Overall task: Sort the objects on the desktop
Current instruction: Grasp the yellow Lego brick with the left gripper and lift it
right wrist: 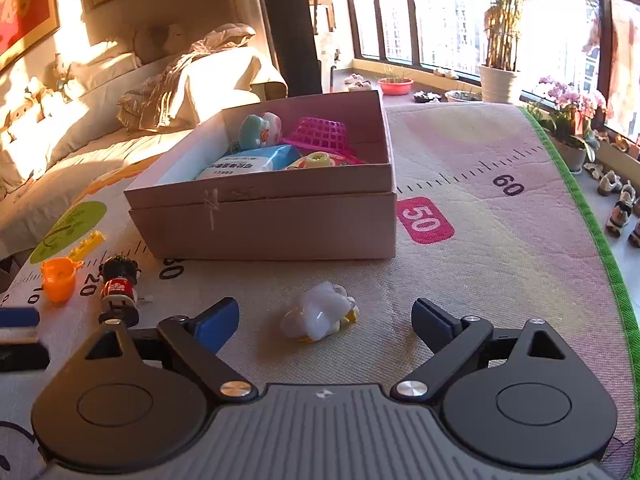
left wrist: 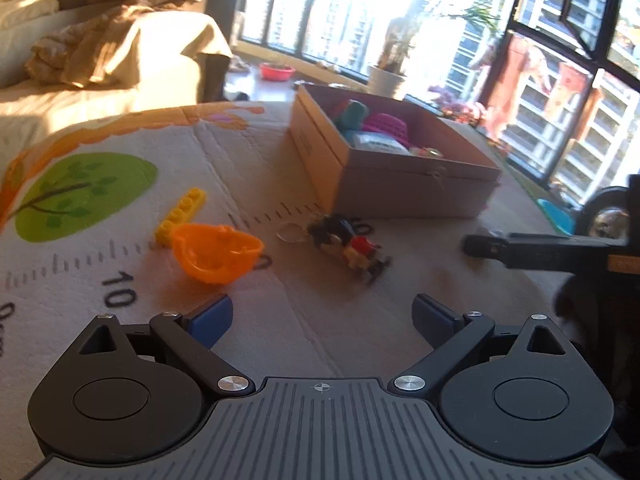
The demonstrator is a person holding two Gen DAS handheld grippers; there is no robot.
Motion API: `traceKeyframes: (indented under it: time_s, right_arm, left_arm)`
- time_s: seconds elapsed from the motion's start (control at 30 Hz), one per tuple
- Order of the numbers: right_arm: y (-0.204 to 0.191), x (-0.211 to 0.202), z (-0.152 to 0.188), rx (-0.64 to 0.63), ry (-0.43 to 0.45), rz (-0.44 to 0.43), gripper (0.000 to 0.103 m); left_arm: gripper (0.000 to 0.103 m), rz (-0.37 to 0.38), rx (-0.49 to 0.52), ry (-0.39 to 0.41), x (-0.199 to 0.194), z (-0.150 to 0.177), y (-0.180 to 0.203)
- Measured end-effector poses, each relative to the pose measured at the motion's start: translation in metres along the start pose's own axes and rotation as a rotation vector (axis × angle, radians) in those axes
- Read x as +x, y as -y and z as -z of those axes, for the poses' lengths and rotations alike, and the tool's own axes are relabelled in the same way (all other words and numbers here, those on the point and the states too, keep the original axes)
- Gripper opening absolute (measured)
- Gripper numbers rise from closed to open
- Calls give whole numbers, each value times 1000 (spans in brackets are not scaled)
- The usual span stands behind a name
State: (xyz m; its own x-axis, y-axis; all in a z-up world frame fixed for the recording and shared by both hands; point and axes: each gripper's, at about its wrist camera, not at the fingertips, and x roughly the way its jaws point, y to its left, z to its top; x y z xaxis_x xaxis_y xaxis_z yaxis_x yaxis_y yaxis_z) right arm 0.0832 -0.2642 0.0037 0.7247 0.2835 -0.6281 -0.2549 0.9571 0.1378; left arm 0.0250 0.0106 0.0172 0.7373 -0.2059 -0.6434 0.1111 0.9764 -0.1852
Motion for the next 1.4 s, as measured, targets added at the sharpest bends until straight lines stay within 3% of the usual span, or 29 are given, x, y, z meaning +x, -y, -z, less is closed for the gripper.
traceKeyframes:
  time_s: [0.17,0.27,0.37,0.43,0.47,0.63,0.7,0.73,0.8,0.87,1.0,1.1,1.27,1.33,1.4]
  right_arm:
    - [-3,-3,1,-13,20,5,94]
    - [-4,-3,1,-17,22,1,94]
    - [-4,-3,1,-14,23,-2,94]
    - [-3,-3,1,-11,23,-5,94]
    - [-3,-2,1,-9,22,-6,94]
    - [-2,-2,2,-4,26,-8,94]
    - [-2,-2,2,-1,26,-9,94]
    - [-2,-2,2,-1,26,-9,94]
    - [-2,-2,2,1,23,-12,94]
    - [-2,-1,2,2,20,-14,94]
    - [-3,-2,2,-1,23,-12,94]
    - [-3,-2,2,-5,18,-11,94]
    - [-5,-2,2,-17,12,-10,94]
    - [-5,-2,2,-19,12,-12,94]
    - [-5,-2,2,-20,13,-12,94]
  left_arm:
    - [99,-224,39,22,20,-8,-3]
    - [99,-247,2,16,28,-14,-13]
    - [98,-267,-60,63,26,-27,-27]
    - [91,-270,-92,87,27,-38,-36]
    - [81,-279,-102,83,31,-45,-40]
    - [67,-337,-101,-11,67,-61,-54]
    - [59,-349,-85,-13,71,-61,-53]
    - [54,-343,-74,-17,72,-61,-51]
    - [33,-319,-64,-19,70,-61,-48]
    - [17,-295,-46,-27,67,-59,-42]
    - [17,-224,-6,5,50,-49,-19]
    - [17,-128,50,24,35,-39,7]
    - [19,1,98,-21,22,-12,36]
    - [24,19,100,-34,20,-3,40]
    - [45,29,105,-43,19,4,45]
